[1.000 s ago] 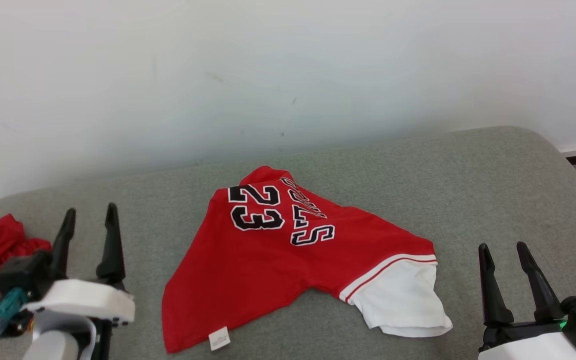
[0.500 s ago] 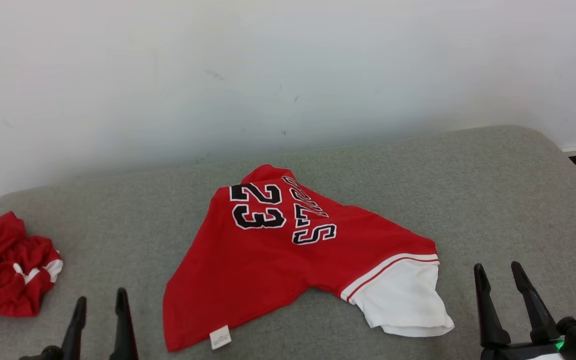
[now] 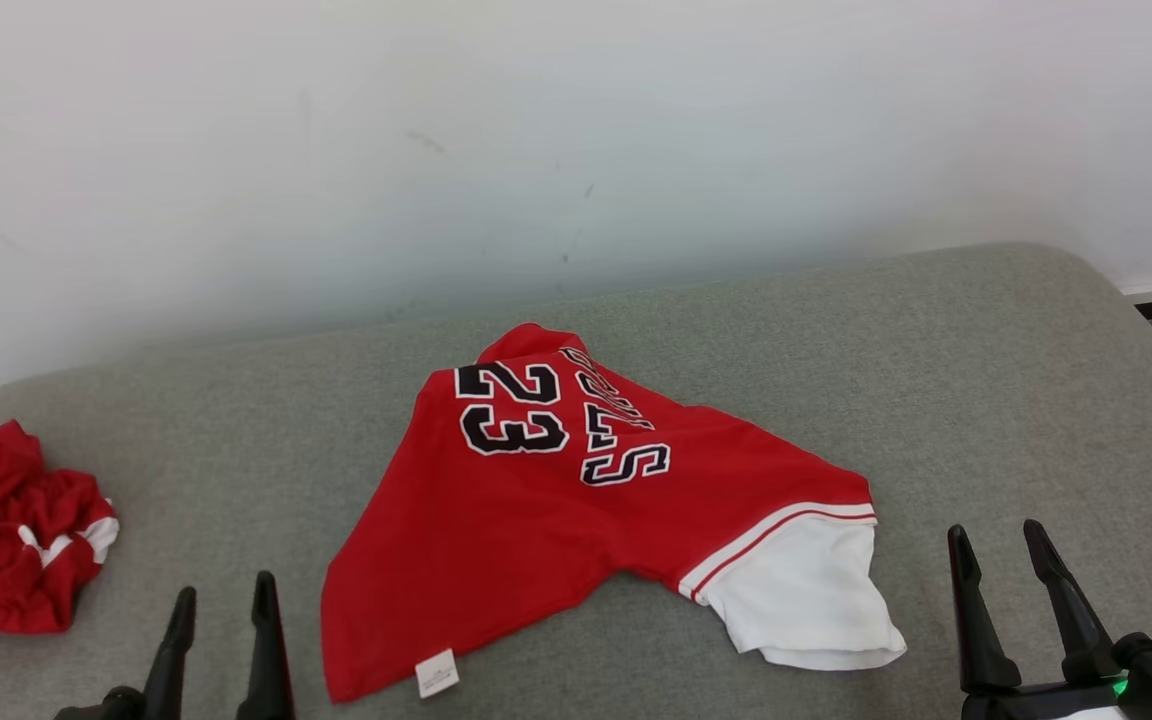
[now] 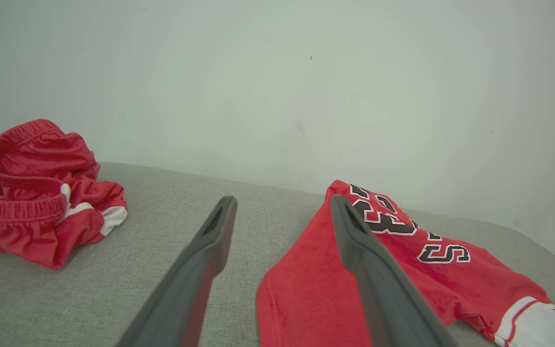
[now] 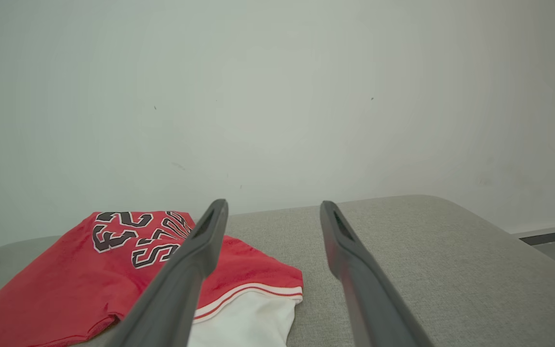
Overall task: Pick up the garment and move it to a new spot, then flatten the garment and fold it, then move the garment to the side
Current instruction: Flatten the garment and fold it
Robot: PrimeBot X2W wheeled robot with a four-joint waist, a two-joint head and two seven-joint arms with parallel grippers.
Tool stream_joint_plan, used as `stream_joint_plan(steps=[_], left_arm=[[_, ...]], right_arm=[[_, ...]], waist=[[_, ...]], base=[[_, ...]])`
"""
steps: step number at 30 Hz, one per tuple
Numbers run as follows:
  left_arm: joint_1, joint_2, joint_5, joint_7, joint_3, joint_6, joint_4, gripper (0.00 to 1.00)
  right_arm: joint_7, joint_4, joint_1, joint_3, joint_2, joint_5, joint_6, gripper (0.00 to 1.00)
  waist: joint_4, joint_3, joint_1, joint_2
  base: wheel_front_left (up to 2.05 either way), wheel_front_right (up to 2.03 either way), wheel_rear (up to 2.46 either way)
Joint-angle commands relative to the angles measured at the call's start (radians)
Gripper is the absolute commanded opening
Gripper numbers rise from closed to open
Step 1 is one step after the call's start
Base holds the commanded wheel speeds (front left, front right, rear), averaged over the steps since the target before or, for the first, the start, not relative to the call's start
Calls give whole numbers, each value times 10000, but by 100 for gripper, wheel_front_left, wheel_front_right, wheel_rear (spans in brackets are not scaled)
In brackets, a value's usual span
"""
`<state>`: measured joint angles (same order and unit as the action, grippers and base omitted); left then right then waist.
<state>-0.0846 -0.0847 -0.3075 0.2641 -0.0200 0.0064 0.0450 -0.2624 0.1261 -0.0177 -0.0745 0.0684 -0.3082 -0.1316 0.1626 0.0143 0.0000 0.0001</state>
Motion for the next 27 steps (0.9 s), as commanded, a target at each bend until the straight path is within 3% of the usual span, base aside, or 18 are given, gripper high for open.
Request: stream_joint_plan(steps=[1,16,27], left_arm=[[98,-6,235,3,-100,-108,74,100],[102,263,457,5,-167,-375,216,100],[468,170,112,-519,294,-641,1674,100]], right_arm=[[-31,-17,-65,2,35,41,19,100],[108,284,-77,108,151,165,19,100],[2783,2536,-871,-134,175,-12,19,100]], waist=[[13,5,0,-1],[-60,6,0,-1],[-116,-175,0,-1]], base=[[0,0,0],[0,0,0],[0,0,0]])
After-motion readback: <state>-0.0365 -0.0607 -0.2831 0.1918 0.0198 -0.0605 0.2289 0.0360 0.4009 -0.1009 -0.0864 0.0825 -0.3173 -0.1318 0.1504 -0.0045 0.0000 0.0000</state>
